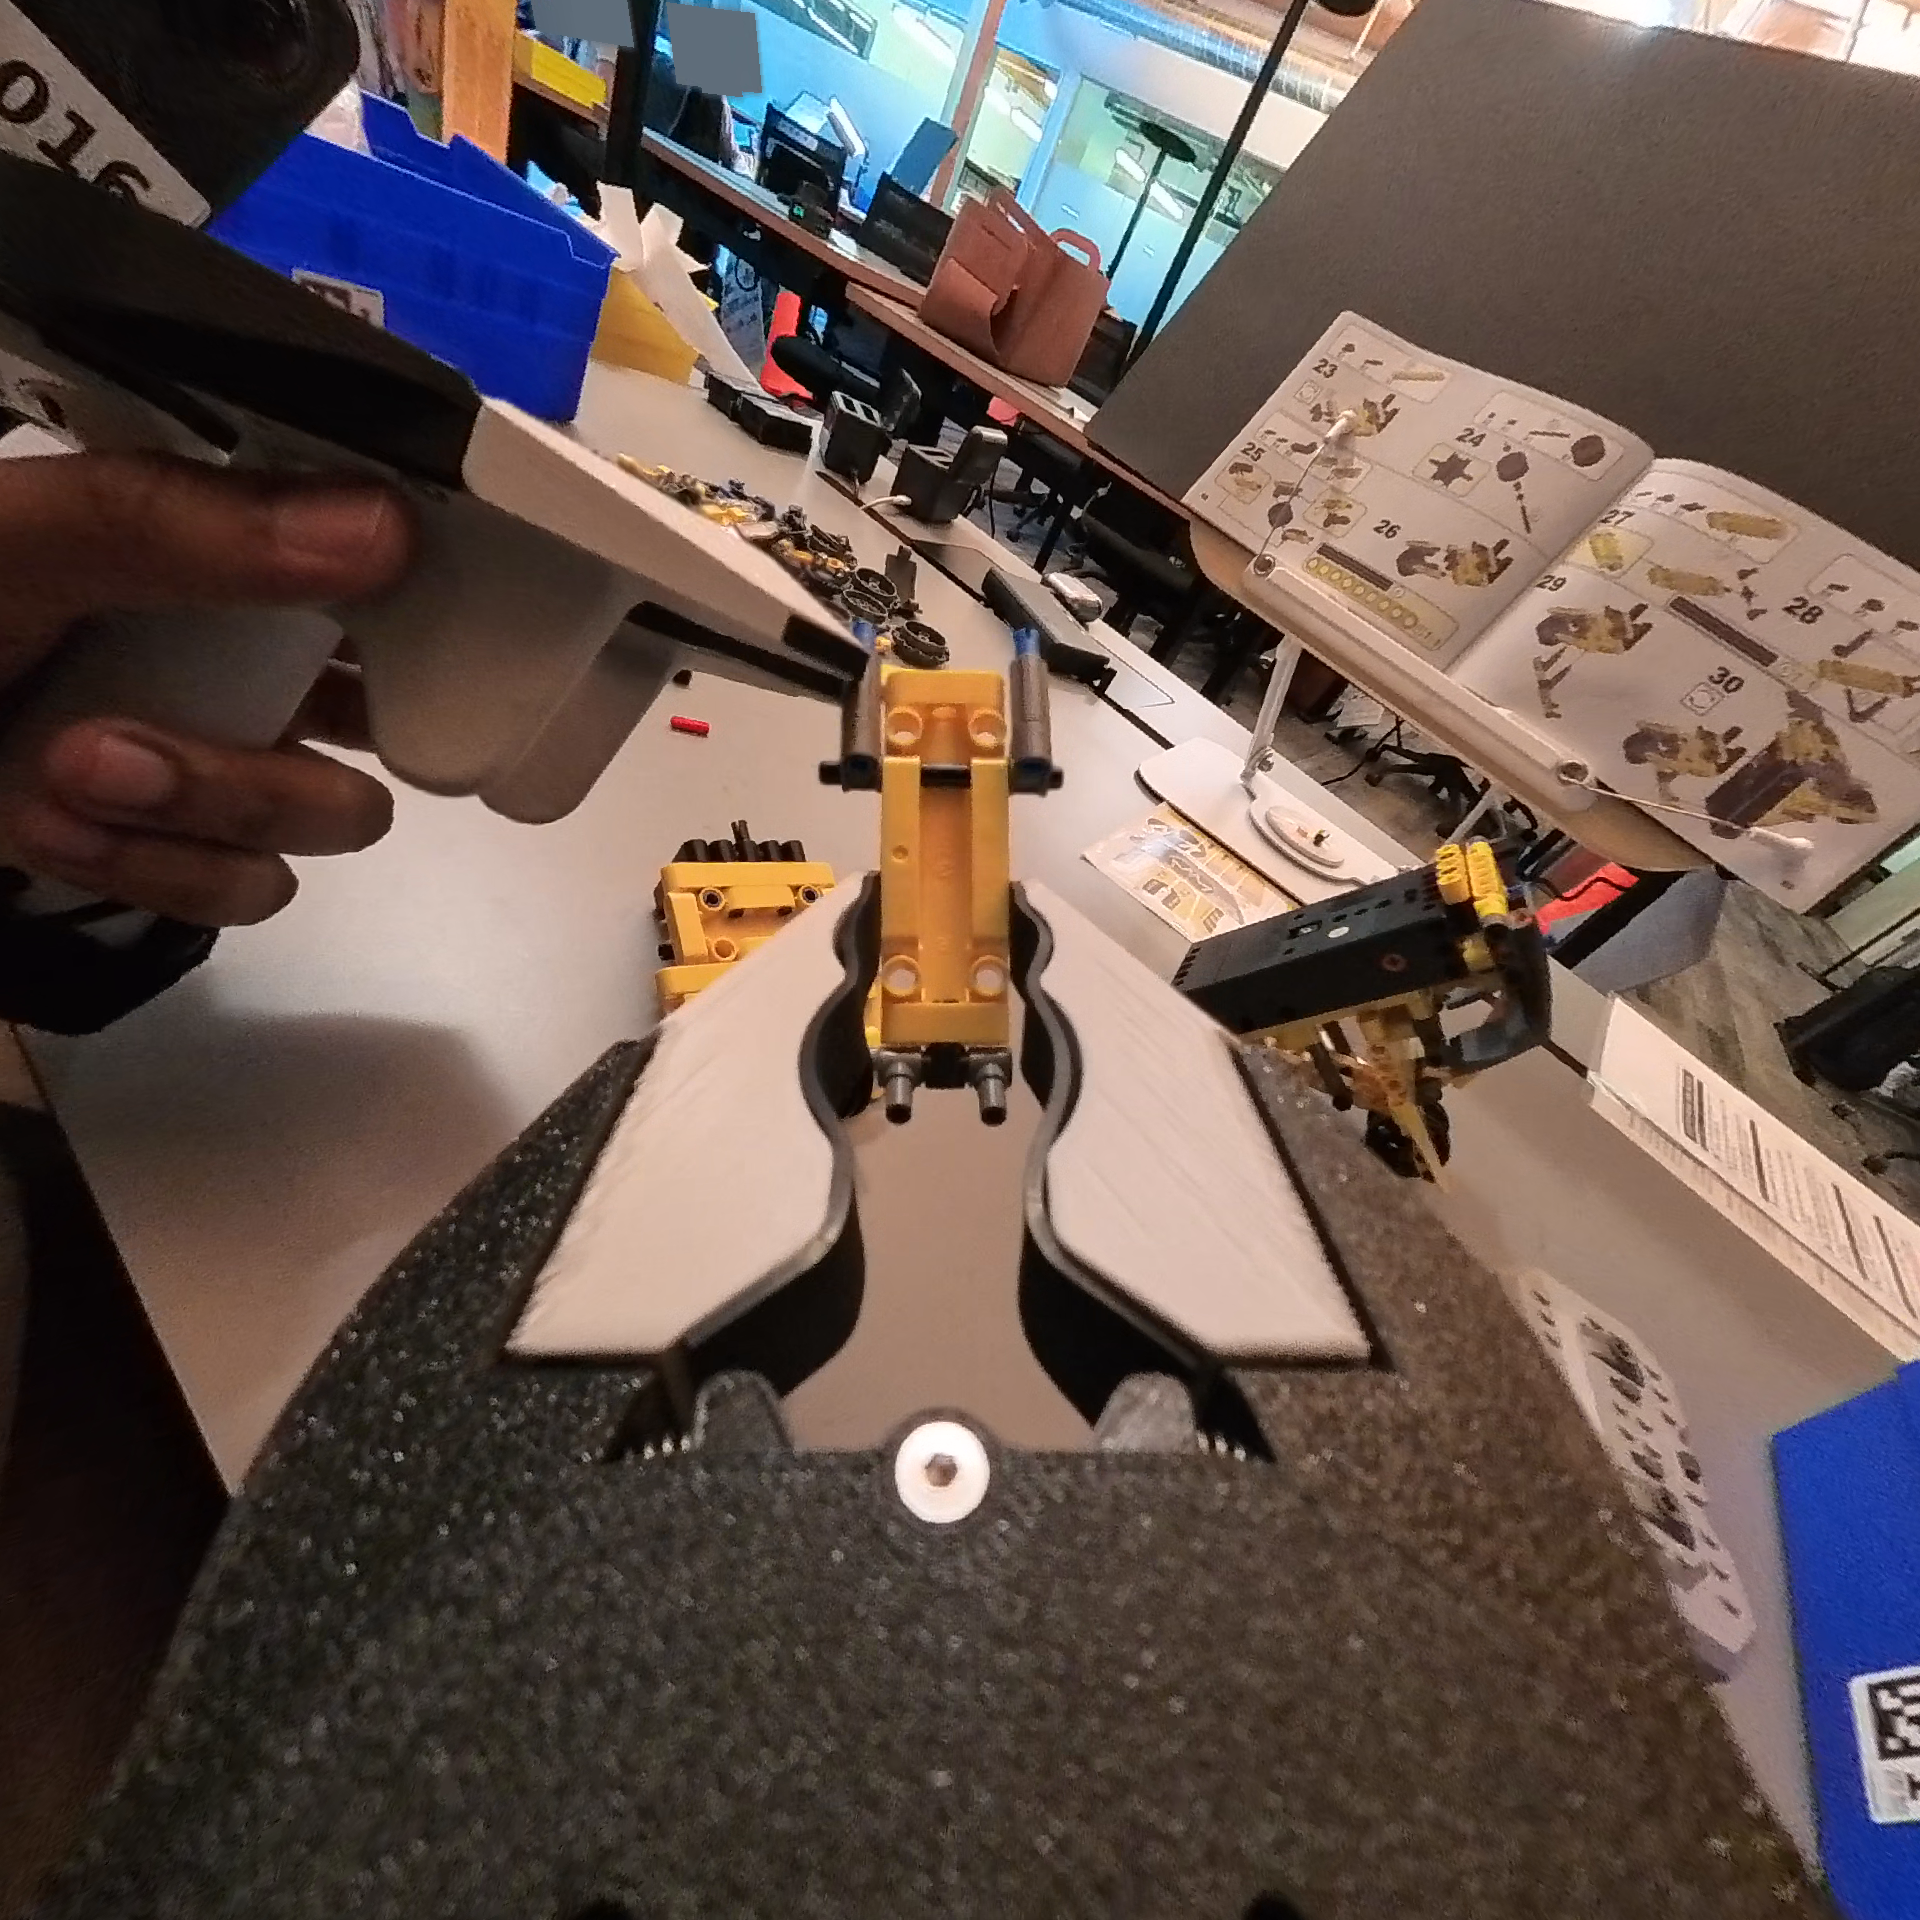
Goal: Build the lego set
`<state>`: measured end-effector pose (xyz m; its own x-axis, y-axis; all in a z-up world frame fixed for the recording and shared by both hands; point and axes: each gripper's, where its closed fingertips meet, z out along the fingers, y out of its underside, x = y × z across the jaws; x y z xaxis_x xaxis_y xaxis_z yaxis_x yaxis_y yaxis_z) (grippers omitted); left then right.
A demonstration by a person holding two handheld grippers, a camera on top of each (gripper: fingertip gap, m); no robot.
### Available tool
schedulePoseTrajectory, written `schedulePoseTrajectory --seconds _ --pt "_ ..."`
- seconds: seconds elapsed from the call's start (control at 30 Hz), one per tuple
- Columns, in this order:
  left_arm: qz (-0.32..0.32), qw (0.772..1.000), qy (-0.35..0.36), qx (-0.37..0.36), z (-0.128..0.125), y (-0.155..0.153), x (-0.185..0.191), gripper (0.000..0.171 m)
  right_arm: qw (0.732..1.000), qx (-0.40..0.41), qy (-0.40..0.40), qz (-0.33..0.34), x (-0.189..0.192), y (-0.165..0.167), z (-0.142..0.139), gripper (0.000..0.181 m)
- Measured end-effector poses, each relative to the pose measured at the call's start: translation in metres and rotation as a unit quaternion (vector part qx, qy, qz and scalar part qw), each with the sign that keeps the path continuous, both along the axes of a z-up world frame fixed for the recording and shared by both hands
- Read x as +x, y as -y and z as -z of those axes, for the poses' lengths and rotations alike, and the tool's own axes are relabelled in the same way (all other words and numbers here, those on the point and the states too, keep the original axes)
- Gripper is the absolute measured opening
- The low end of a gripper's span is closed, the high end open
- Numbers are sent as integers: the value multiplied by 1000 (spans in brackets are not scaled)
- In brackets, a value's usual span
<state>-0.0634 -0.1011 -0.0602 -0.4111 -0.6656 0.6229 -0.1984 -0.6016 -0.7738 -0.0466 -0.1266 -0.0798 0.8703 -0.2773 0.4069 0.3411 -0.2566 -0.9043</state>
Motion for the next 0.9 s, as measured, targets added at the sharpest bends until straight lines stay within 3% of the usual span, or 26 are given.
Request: schedulePoseTrajectory --seconds 0.37,0.6,0.73,0.9 --pt "16 1000 -8 4 5 4 2 7 1000 -12 18 5 3 -2 5 23" --pt "15 1000 -15 8 10 3 4 2 1000 -20 17 -2 4 -3 9 24" --pt "20 1000 -16 -9 10 0 4 1 999 -10 -33 -30 0 -5 13 24" --pt "21 999 -23 -12 15 -6 5 1 993 5 -101 -63 -2 -5 17 39"
